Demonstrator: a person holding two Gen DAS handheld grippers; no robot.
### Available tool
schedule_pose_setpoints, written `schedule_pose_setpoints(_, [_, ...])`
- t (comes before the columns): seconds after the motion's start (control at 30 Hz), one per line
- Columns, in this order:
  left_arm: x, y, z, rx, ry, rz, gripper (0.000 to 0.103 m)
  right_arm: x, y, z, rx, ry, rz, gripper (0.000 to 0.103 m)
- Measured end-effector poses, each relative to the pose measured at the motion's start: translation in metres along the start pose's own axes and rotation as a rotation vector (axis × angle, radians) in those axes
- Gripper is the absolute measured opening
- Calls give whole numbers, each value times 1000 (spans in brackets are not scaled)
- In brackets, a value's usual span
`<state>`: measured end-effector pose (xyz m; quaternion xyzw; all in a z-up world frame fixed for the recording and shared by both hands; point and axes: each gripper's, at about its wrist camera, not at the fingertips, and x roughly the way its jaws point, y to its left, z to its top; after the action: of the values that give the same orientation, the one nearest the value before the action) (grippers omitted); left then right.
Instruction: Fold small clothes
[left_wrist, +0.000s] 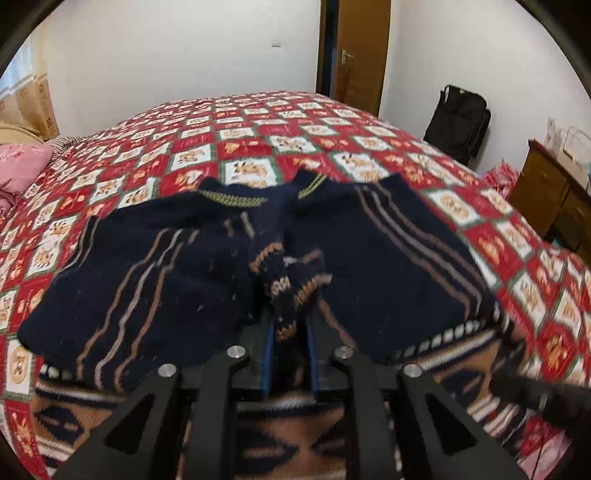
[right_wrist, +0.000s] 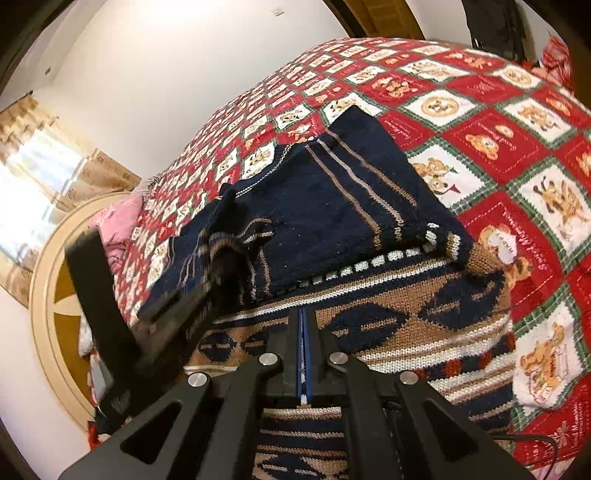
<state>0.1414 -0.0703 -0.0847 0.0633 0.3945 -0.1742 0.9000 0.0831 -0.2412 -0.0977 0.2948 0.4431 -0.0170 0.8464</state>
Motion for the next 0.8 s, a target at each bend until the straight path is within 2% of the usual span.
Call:
schedule_pose_setpoints(0.03, [-5, 0, -5, 12, 9, -2, 40, 0, 1, 1, 2, -3, 15, 1])
schedule_pose_setpoints(0.07, [-14, 3, -10, 25, 15, 1, 66, 1, 2, 3, 1, -6, 36, 1])
schedule_pose_setpoints(0.13, [-25, 7, -17, 31, -7, 37, 92, 1, 8, 7, -2, -16, 75, 1])
schedule_pose_setpoints(0.17, [-36, 13, -22, 31, -34, 54, 96, 0, 13, 10, -13, -23, 83, 1])
schedule_pose_setpoints(0.27, [-61, 38, -35, -12, -54, 96, 100, 3, 33, 21, -74, -28, 126, 1])
schedule_pose_setpoints(0.37, [-75, 74, -45, -120, -47, 179, 100, 19, 61, 29, -145, -1, 122, 2])
schedule_pose_setpoints(0.43, [-81, 90, -50, -166, -44, 208, 100, 39, 75, 32, -160, 70, 127, 11])
schedule_pose_setpoints(0.47, [-84, 97, -52, -186, -50, 217, 100, 51, 82, 34, -155, 104, 150, 29])
schedule_pose_setpoints(0.5, [-89, 105, -53, -205, -60, 227, 100, 57, 87, 37, -160, 104, 157, 50])
schedule_pose_setpoints(0.57, [-98, 115, -55, -230, -80, 239, 100, 61, 99, 41, -206, 46, 108, 62])
schedule_pose_setpoints(0.67, [-100, 125, -55, -256, -93, 251, 100, 67, 117, 56, -263, -11, 55, 62])
schedule_pose_setpoints(0.8, [-98, 135, -59, -299, -77, 239, 100, 107, 121, 81, -254, 52, -71, 62])
